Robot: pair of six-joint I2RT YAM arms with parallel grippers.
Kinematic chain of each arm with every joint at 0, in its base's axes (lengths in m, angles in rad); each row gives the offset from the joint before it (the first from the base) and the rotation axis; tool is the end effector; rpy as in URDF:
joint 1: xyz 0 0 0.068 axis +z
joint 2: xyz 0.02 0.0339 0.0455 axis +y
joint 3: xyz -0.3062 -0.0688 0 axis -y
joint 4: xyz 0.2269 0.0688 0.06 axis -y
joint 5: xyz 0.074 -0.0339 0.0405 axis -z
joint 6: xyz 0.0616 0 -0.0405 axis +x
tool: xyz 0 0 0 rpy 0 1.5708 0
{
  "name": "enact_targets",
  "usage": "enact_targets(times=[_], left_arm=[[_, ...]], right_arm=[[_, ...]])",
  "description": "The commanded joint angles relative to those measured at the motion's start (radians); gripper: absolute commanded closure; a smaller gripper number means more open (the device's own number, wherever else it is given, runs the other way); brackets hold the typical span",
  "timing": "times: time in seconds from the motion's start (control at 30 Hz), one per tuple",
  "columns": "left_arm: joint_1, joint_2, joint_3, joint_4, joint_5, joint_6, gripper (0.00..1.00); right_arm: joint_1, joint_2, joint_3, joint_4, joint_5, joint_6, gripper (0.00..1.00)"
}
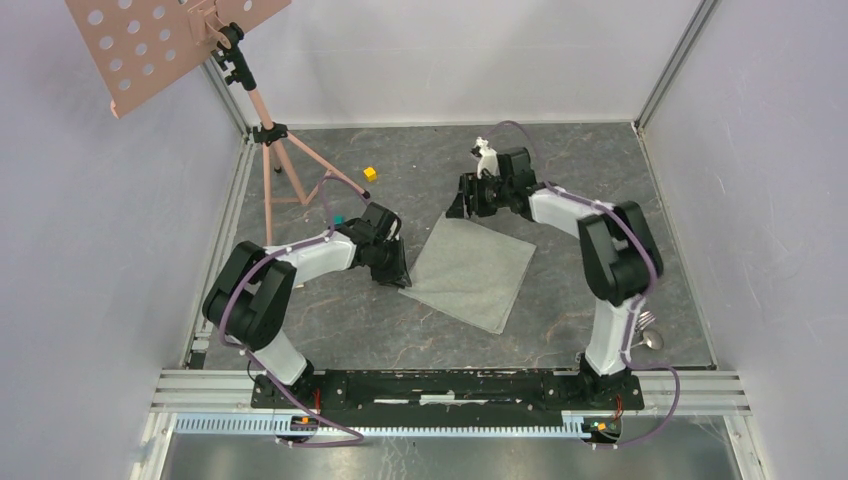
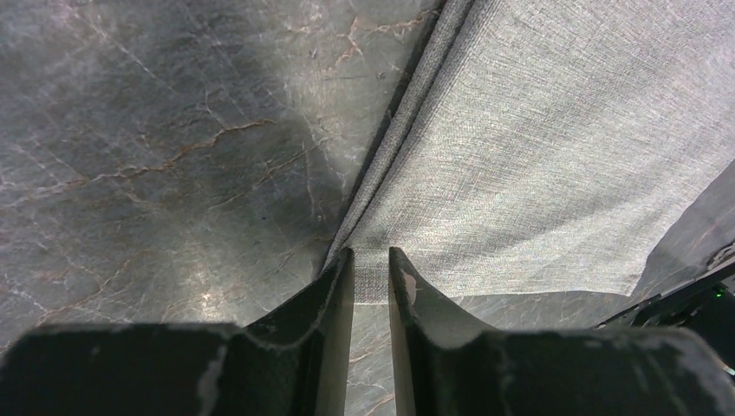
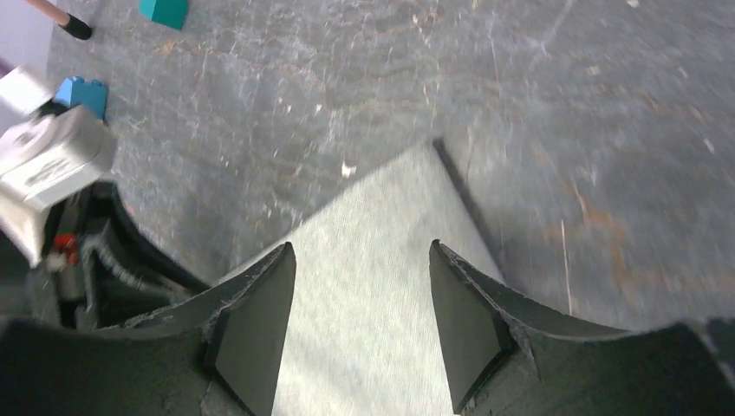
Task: Fold the napkin into a case and place the utensils inside
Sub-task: Smooth out the square-folded napkin at the center of the board.
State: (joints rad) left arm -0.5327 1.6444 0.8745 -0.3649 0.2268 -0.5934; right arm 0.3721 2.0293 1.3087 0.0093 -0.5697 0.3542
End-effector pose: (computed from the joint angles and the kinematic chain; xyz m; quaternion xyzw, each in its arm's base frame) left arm 0.2547 -0.1662 0.1825 -0.0050 0.9704 -0.2081 0.1227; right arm 0.4173 0.1985 0.2013 -0.1249 0.8714 0.3808 0.2830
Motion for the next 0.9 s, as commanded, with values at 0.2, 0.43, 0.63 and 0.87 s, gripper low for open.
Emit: enact_targets(times=[0.2,0.43,0.63,0.87], left_arm=[[-0.038,-0.033,-0.051,-0.096,-0.009,-0.051,0.7],[-0.074,-0.133,-0.135,-0.064,0.001,-0.095,0.68],[-0.099,-0.185,-0.175,-0.053,0.06,-0.073,0.63],[-0.19,-0.196,-0.196,0.052,0.13,-0.159,0.63]], right_arm=[[-0.048,-0.489,-0.423,-0.146,0.181,-0.135,0.37],[-0.051,-0.534,-0.529,-0.149,0.305,-0.196,0.39],[-0.054,-0.444,-0.475,-0.181,0.455,-0.244,0.39],[-0.058,-0.337,-0.345,-0.242,0.617,-0.317,0.39]])
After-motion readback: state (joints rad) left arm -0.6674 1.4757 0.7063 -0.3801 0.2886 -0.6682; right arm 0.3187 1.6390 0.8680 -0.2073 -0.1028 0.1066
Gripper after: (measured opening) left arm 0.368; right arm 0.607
